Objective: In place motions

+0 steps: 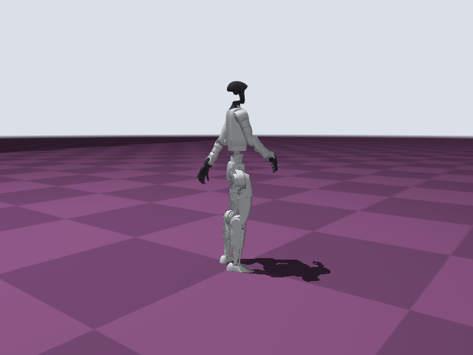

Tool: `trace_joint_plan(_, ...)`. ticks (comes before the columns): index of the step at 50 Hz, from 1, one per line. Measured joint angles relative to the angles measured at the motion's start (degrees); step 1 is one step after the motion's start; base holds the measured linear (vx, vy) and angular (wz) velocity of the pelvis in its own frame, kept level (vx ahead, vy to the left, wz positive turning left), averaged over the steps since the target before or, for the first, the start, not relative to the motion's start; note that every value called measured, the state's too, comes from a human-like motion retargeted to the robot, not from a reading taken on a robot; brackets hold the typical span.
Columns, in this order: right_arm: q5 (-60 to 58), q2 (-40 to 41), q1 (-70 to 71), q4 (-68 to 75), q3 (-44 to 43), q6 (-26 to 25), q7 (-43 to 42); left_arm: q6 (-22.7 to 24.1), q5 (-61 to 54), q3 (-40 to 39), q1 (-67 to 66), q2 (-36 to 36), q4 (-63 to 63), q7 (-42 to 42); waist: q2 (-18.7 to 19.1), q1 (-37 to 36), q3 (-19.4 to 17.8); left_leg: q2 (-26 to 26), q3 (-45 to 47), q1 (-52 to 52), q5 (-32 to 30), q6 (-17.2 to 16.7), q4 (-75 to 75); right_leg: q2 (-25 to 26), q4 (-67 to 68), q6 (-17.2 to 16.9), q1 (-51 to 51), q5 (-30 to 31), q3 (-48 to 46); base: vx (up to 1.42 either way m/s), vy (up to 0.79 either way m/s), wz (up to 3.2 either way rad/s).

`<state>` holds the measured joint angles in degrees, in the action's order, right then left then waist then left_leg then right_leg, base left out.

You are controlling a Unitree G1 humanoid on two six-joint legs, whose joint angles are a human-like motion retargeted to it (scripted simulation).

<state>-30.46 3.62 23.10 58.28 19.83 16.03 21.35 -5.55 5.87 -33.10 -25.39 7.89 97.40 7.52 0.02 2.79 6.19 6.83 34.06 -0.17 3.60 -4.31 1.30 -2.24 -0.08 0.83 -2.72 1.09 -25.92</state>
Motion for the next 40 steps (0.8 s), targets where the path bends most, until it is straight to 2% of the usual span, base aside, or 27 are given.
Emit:
trace_joint_plan(5, -8.84, -4.17, -8.59, 12.01, -4.22, -4.64, -5.64, 2.91, -7.74, 4.6, 19.87, -0.6, 0.0, -6.28, -0.52, -1.76, -0.09, -0.7, -1.69, -1.08, -0.57, 0.54, 0.13, -0.4, -0.73, -0.2, 1.03, -0.22, -2.04, 0.0, 0.03, 0.4)
trace_joint_plan(9, -11.13, -8.29, -15.5, 31.49, -12.05, -14.89, -18.29, 1.88, -6.18, 9.87, 38.78, -2.52, -0.74, 0.59, -1.07, -1.71, -0.01, -1.35, -3.92, -2.28, -0.81, 1.05, 0.67, -1.0, -1.47, -0.67, 2.19, -0.33, -4.28, 0.02, 0.03, 0.46)
trace_joint_plan(13, -4.82, -14.37, -25.92, 39.12, -21.08, -23.08, -29.55, 3.56, -4.76, 17.4, 51.05, -6.7, -11.19, 5.23, -1.16, -1.66, 0.01, -1.97, -5.1, -3.33, -0.58, 1.32, 1.35, -1.69, -1.99, -1.02, 2.66, -0.34, -5.24, 0.05, 0.06, 0.21)
trace_joint_plan(17, -1.31, -19.08, -35.99, 39.12, -28.61, -24.63, -32.07, 7.16, -3.59, 24.17, 56.96, -8.73, -22.29, 1.91, -0.8, -1.62, -0.17, -2.57, -6.57, -3.92, -0.18, 1.46, 1.99, -2.23, -2.18, -1.17, 3.05, -0.44, -5.58, 0.03, 0.06, 0.07)
trace_joint_plan(20, -0.36, -21.04, -41.14, 39.12, -32.54, -24.48, -32.88, 8.98, -2.53, 25.91, 58.09, -9.48, -26.69, -1.43, -0.61, -2.03, -0.25, -2.94, -6.95, -3.87, 0.06, 1.47, 2.14, -2.49, -2.24, -1.19, 3.32, -0.56, -5.61, 0.0, 0.04, 0.0)
trace_joint_plan(23, 0.97, -21.4, -43.67, 39.12, -33.31, -25.65, -34.16, 10.27, -2.76, 25.97, 56.29, -9.62, -26.81, -1.63, -0.56, -2.71, -0.11, -3.22, -6.95, -3.53, 0.16, 1.5, 2.01, -2.64, -2.14, -1.18, 3.57, -0.75, -5.54, 0.0, 0.0, 0.0)
trace_joint_plan(27, 3.46, -19.95, -41.18, 39.12, -29.94, -28.92, -34.76, 11.0, -2.79, 23.94, 49.39, -8.86, -21.29, 0.8, -0.02, -3.57, 0.53, -3.34, -6.56, -3.27, 0.37, 1.67, 1.7, -2.47, -2.11, -1.17, 3.47, -0.85, -5.46, 0.0, 0.0, 0.0)
trace_joint_plan(32, -1.92, -14.8, -27.22, 39.12, -18.34, -25.82, -31.87, 10.61, -0.01, 16.18, 34.91, -5.3, -6.8, 1.2, 0.69, -4.02, 1.71, -2.93, -4.68, -2.55, 0.6, 1.42, 0.9, -2.33, -1.49, -1.18, 2.08, -0.64, -4.22, -0.01, 0.0, -0.15)
trace_joint_plan(35, -8.0, -9.88, -14.22, 39.09, -11.65, -21.57, -24.55, 7.03, 0.67, 9.66, 22.8, -2.49, 0.0, -0.65, 1.38, -3.34, 1.8, -2.48, -2.57, -1.49, 0.82, 1.07, 0.21, -1.97, -0.98, -0.98, 0.86, -0.19, -2.16, -0.01, -0.03, -0.59)
trace_joint_plan(38, -9.74, -4.14, -6.91, 28.67, -8.03, -17.35, -13.97, 2.09, 0.39, 5.29, 8.92, -1.73, 0.0, 0.76, 1.91, -2.29, 0.87, -2.12, -0.46, 0.04, 0.96, 0.75, -0.55, -1.39, -0.43, -0.72, 0.04, 0.24, 0.28, -0.01, -0.03, -0.72)
trace_joint_plan(40, -7.58, -1.08, -3.89, 22.13, -5.9, -15.09, -8.57, 1.25, 1.43, 4.08, 1.95, -1.51, 0.0, 2.47, 2.09, -1.46, 0.57, -1.93, 0.56, 0.7, 1.0, 0.57, -0.87, -1.07, -0.19, -0.57, -0.36, 0.42, 1.46, -0.01, -0.03, -0.55)
